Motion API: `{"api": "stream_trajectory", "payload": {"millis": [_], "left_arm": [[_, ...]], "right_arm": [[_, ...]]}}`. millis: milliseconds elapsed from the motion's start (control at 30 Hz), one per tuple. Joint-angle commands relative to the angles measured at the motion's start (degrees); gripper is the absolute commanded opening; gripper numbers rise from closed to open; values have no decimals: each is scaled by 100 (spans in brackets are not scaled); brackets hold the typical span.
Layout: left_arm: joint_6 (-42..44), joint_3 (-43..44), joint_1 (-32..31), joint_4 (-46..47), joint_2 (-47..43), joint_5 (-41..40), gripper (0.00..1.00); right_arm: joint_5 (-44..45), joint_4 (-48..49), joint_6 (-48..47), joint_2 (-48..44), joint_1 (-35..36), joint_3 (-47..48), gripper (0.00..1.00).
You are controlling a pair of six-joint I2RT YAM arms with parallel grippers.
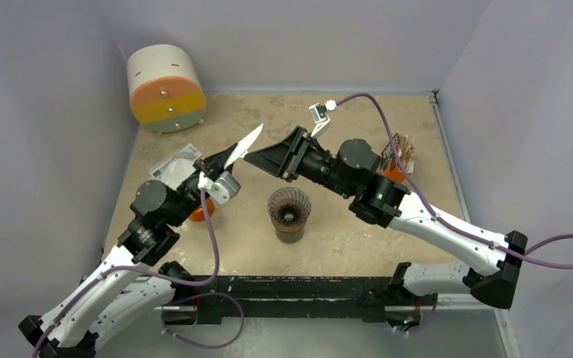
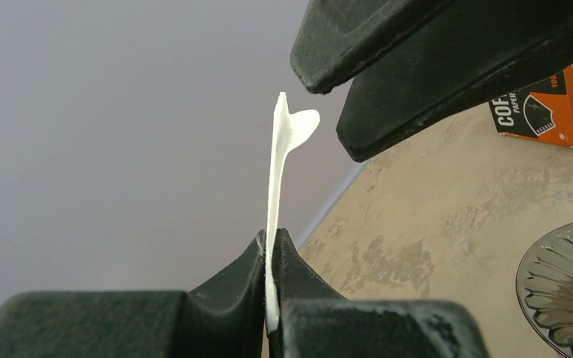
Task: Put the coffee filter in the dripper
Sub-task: Place the coffee filter in the coffee dripper.
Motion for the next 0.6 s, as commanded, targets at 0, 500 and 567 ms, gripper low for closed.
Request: {"api": "stream_trajectory", "payload": {"millis": [0,500,567], "left_arm": [[-1,9,-26,301,-2,56,0],[-127,35,-20,269,-63,268,0],[-153,35,-21,275,-58,299,0]], "right_arm": [[190,164,58,15,23,295,36],[387,210,117,-23,23,190,30],[391,210,126,-17,23,177,29]]}}
